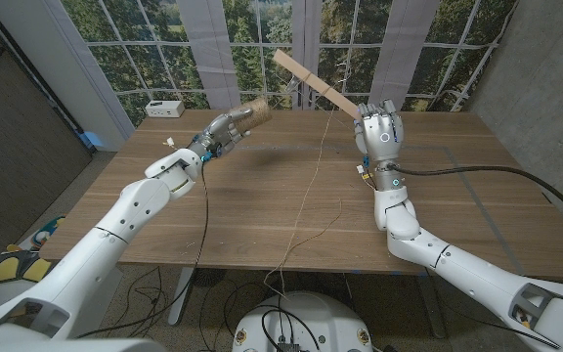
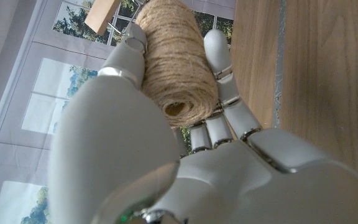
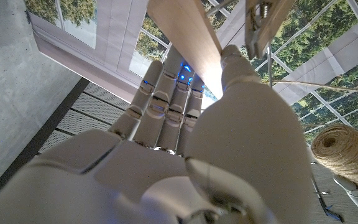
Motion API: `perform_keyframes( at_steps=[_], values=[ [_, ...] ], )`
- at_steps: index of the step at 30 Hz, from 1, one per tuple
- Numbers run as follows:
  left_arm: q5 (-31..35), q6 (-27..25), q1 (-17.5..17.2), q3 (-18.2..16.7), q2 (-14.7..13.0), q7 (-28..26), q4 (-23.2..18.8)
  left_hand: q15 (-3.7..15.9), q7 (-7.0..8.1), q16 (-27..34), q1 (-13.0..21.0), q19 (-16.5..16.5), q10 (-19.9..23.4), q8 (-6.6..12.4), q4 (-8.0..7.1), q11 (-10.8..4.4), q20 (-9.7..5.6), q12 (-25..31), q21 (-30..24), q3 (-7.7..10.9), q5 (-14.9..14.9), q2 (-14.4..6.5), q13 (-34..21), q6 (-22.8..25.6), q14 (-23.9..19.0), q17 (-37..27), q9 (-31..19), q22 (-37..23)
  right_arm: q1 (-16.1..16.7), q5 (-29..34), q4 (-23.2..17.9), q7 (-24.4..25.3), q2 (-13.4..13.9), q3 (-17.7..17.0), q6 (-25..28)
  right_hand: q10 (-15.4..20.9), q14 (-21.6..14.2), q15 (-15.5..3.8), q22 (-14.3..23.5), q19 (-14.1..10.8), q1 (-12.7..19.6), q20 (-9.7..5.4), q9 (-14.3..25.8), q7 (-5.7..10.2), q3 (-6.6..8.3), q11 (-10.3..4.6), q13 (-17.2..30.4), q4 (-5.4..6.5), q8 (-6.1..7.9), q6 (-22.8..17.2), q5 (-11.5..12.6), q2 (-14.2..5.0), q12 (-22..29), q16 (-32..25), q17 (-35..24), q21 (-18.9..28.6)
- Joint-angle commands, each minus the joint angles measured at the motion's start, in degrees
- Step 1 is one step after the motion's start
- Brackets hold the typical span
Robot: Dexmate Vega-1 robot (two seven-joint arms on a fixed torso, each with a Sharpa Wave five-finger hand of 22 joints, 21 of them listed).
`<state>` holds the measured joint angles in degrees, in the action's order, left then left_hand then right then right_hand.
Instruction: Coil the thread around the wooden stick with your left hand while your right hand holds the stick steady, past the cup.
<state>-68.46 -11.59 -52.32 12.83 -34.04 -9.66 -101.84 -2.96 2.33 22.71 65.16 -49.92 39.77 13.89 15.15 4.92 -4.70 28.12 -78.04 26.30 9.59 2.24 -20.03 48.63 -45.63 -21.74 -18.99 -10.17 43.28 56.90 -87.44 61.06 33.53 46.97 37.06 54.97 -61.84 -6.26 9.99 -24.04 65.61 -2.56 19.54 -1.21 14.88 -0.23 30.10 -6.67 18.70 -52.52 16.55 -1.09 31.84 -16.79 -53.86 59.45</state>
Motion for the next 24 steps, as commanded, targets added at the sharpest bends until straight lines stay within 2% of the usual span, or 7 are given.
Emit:
perform_keyframes(
  at_steps=[1,13,16,18,20,21,24],
  values=[
    [-5.4,-0.1,0.5,-1.0,4.8,-1.1,2.9,15.82,-8.38,0.1,6.8,1.2,20.9,-0.05,-5.45,-9.3,-7.63,0.3,-0.3,5.91,0.4,-8.2,-5.5,8.9,-32.0,-1.7,-0.3,-0.1,0.5,0.0,-0.6,0.2,0.5,-0.1,-0.4,6.1,-5.2,-6.69,0.2,0.1,7.1,-8.08,0.2,6.83,0.33,-5.51,0.4,0.03,0.28,-7.1,0.3,-7.33,-0.1,0.2,-0.1,0.2],
    [-2.6,-1.9,1.3,-0.5,4.9,-15.7,0.5,15.86,-8.64,0.1,6.8,1.2,21.0,-0.16,-5.43,-8.97,-7.63,0.1,-0.3,6.0,0.4,-8.2,-5.5,8.9,-32.1,-1.7,-0.3,-0.1,1.6,0.9,-2.7,2.2,1.6,-0.4,-2.1,6.0,-5.2,-6.68,0.2,0.3,7.0,-8.12,0.2,6.84,0.28,-5.3,0.5,0.06,0.21,-7.0,0.3,-7.34,-0.2,0.4,-0.2,0.2],
    [-3.5,-2.8,1.8,-0.9,4.7,-16.9,0.8,15.81,-8.69,0.1,6.7,1.2,21.0,-0.21,-5.46,-8.92,-7.62,0.1,-0.3,6.0,0.4,-8.2,-5.5,8.9,-32.1,-1.7,-0.3,-0.1,2.0,1.7,-3.5,2.9,1.9,-0.5,-2.7,6.1,-5.2,-6.66,0.2,0.3,7.0,-8.13,0.2,6.79,0.27,-5.24,0.4,0.08,0.21,-7.0,0.3,-7.35,-0.3,0.4,-0.3,0.2],
    [-4.7,-5.6,2.7,-1.1,3.4,-17.8,1.1,15.82,-8.65,0.1,6.7,1.2,21.1,-0.21,-5.46,-8.86,-7.61,0.1,-0.3,6.0,0.4,-8.2,-5.5,8.9,-32.1,-1.6,-0.3,-0.1,3.4,3.7,-3.9,2.9,1.0,-2.6,-4.5,6.1,-5.2,-6.69,0.2,0.3,7.0,-8.12,0.2,6.78,0.27,-5.31,0.4,0.06,0.19,-7.0,0.3,-7.34,-0.3,0.4,-0.3,0.2],
    [-3.8,-4.3,2.7,-1.0,4.0,-18.0,1.5,15.82,-8.73,0.0,6.7,1.2,21.3,-0.21,-5.44,-9.18,-7.58,0.1,-0.3,5.99,0.4,-8.2,-5.5,9.0,-32.2,-1.6,-0.3,-0.1,4.7,5.6,-3.5,2.9,-0.6,-5.0,-6.4,6.1,-5.3,-6.69,0.2,0.3,7.0,-8.12,0.2,6.78,0.27,-5.28,0.4,0.06,0.19,-7.0,0.3,-7.35,-0.3,0.4,-0.3,0.2],
    [-5.4,-8.2,4.0,-1.0,2.0,-17.7,2.0,15.85,-8.77,0.0,6.7,1.2,21.4,-0.23,-5.43,-8.9,-7.57,0.1,-0.3,5.98,0.4,-8.2,-5.4,9.0,-32.2,-1.5,-0.2,-0.1,5.4,6.7,-3.8,2.9,-1.0,-5.9,-7.4,6.1,-5.3,-6.7,0.2,0.3,7.0,-8.11,0.2,6.79,0.27,-5.28,0.4,0.05,0.19,-7.0,0.3,-7.35,-0.3,0.4,-0.3,0.2],
    [-5.3,-10.1,5.7,-0.4,0.9,-16.1,3.3,15.86,-8.81,0.0,6.7,1.1,21.5,-0.23,-5.42,-8.96,-7.55,0.1,-0.3,5.99,0.4,-8.2,-5.4,9.1,-32.2,-1.5,-0.2,-0.1,6.7,9.3,-4.1,2.9,-2.2,-8.1,-9.8,6.0,-5.3,-6.7,0.2,0.3,7.1,-8.11,0.2,6.79,0.27,-5.39,0.5,0.05,0.21,-7.0,0.3,-7.35,-0.3,0.5,-0.3,0.2]
  ],
)
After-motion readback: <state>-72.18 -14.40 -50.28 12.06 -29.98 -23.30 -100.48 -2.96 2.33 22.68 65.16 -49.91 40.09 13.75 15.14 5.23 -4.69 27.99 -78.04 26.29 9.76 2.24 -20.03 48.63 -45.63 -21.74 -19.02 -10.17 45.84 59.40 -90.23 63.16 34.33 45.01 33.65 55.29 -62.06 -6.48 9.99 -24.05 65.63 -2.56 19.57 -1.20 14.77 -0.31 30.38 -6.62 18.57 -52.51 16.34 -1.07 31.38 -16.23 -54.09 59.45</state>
